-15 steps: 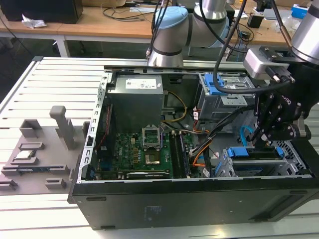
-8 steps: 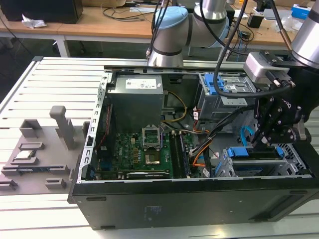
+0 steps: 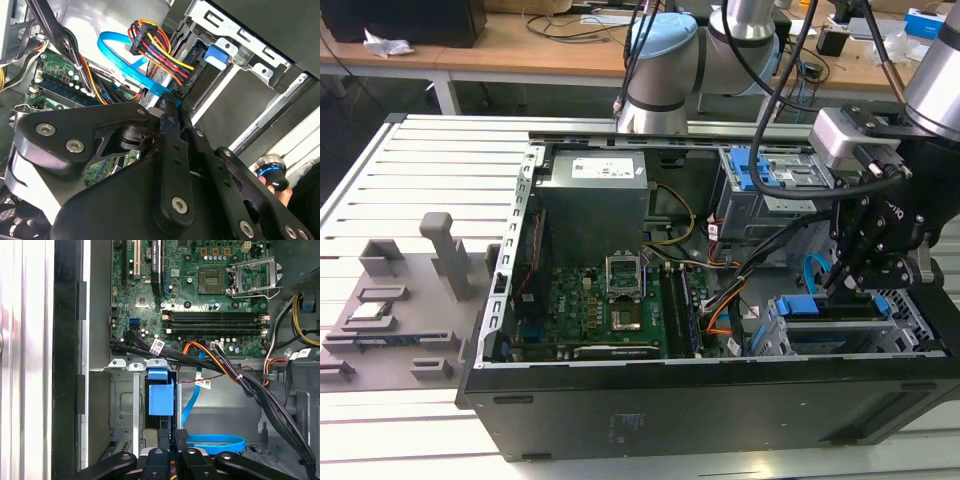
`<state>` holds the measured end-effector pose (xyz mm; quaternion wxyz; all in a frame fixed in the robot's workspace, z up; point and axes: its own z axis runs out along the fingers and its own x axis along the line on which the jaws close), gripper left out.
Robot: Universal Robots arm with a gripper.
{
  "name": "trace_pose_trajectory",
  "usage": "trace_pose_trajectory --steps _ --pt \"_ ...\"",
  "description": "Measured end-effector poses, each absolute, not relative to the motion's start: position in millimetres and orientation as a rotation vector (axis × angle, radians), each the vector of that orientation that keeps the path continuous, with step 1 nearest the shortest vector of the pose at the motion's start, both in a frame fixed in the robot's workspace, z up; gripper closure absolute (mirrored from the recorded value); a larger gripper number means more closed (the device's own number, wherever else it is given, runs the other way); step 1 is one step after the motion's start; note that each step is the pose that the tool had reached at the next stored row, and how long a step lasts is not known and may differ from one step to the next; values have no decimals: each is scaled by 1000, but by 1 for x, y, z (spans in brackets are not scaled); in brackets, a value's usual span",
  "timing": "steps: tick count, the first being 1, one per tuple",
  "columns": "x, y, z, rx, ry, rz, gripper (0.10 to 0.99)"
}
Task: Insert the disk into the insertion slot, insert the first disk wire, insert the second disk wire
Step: 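Insert the second disk wire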
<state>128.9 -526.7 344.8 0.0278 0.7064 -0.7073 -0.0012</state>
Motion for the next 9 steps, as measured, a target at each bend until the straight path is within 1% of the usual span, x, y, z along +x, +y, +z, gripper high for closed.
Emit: trace_pose_trajectory --steps 9 --pt "129 -530 346 2184 -2187 -11 925"
